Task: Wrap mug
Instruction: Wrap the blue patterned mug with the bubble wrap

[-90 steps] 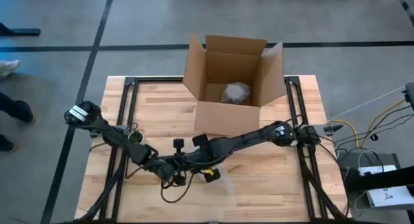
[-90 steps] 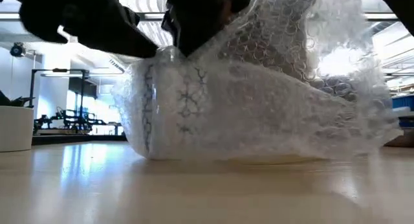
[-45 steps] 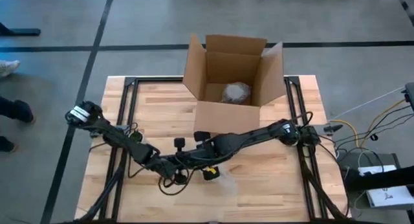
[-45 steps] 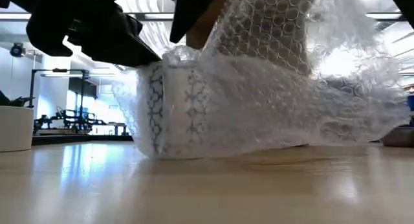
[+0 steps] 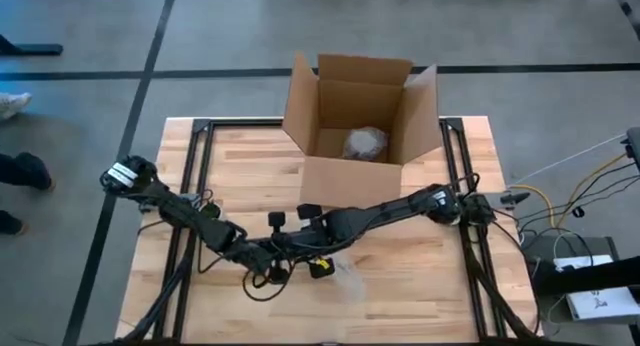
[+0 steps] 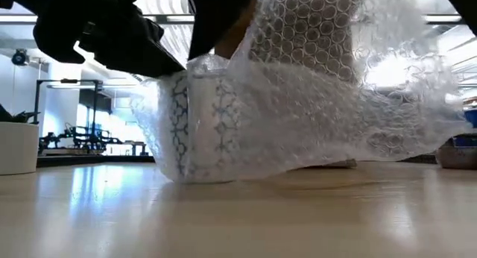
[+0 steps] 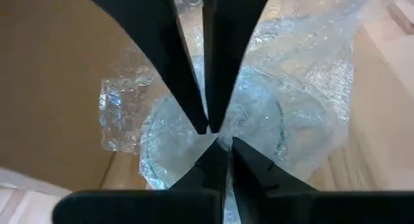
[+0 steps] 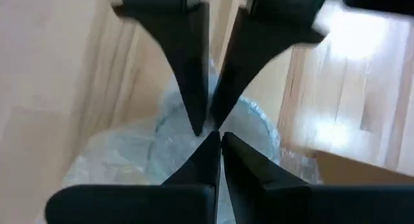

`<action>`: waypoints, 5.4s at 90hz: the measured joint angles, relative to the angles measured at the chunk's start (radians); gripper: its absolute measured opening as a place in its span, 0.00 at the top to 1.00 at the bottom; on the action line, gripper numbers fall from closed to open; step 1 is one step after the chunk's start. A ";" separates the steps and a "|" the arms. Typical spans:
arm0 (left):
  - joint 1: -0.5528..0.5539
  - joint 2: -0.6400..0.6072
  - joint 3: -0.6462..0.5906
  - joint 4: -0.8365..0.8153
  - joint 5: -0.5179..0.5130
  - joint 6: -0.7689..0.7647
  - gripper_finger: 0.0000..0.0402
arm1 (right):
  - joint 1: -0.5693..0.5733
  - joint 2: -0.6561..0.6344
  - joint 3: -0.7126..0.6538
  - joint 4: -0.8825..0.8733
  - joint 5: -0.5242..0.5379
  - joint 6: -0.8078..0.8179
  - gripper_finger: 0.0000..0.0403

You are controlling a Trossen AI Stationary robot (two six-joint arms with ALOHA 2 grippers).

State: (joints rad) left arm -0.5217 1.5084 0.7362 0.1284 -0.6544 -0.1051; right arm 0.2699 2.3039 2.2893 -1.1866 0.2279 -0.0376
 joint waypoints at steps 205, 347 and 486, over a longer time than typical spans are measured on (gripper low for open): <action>-0.047 0.066 -0.112 0.273 0.166 -0.089 0.75 | 0.025 0.009 0.014 -0.120 -0.306 0.057 1.00; -0.084 0.120 -0.033 0.333 0.056 0.175 0.76 | 0.015 0.045 -0.096 -0.052 -0.106 0.125 1.00; -0.109 0.453 -0.139 1.173 -0.123 0.299 0.76 | 0.014 0.027 -0.046 -0.079 -0.122 0.188 1.00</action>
State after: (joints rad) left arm -0.6304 1.9614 0.5972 1.3009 -0.7773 0.1939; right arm 0.2835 2.3305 2.2436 -1.2657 0.1055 0.1505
